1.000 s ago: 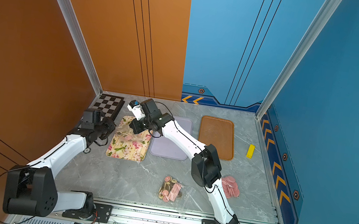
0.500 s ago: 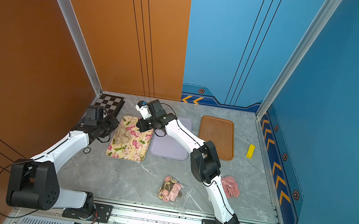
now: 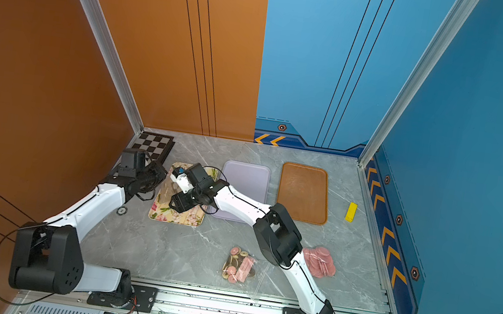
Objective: Pour cookies out of the ziploc bag
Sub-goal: 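Pour the cookies out of the ziploc bag onto the tray.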
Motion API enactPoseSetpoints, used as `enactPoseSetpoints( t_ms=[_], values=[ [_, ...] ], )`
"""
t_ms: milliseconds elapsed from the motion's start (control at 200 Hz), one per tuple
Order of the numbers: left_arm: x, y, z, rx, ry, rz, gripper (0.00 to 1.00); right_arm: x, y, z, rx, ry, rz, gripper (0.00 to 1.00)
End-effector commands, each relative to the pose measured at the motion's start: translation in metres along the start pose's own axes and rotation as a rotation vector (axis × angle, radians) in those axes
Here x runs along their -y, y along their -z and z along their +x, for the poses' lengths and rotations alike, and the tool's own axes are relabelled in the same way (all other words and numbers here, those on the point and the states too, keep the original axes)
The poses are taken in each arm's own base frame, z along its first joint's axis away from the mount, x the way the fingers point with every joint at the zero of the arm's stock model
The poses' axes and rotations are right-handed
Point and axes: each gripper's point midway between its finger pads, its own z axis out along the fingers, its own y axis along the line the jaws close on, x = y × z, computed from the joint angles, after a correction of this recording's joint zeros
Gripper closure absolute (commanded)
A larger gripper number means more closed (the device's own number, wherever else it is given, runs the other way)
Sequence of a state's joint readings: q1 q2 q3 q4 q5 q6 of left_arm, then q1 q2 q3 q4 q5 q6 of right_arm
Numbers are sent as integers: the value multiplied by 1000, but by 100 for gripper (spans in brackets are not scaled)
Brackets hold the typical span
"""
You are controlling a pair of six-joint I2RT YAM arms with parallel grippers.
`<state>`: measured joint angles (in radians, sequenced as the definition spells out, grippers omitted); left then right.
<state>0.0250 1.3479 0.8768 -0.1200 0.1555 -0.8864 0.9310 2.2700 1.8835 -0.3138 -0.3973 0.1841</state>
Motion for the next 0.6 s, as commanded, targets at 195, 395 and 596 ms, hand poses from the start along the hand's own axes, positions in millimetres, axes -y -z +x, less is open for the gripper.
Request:
enactPoseSetpoints(
  t_ms=[195, 395, 596],
  values=[
    [5, 7, 8, -2, 8, 42, 100, -17, 32, -46, 185, 48, 120, 28],
    [9, 17, 8, 12, 36, 68, 100, -20, 16, -42, 191, 29, 163, 21],
    [10, 21, 12, -1, 55, 82, 100, -11, 11, -41, 200, 7, 229, 21]
  ],
)
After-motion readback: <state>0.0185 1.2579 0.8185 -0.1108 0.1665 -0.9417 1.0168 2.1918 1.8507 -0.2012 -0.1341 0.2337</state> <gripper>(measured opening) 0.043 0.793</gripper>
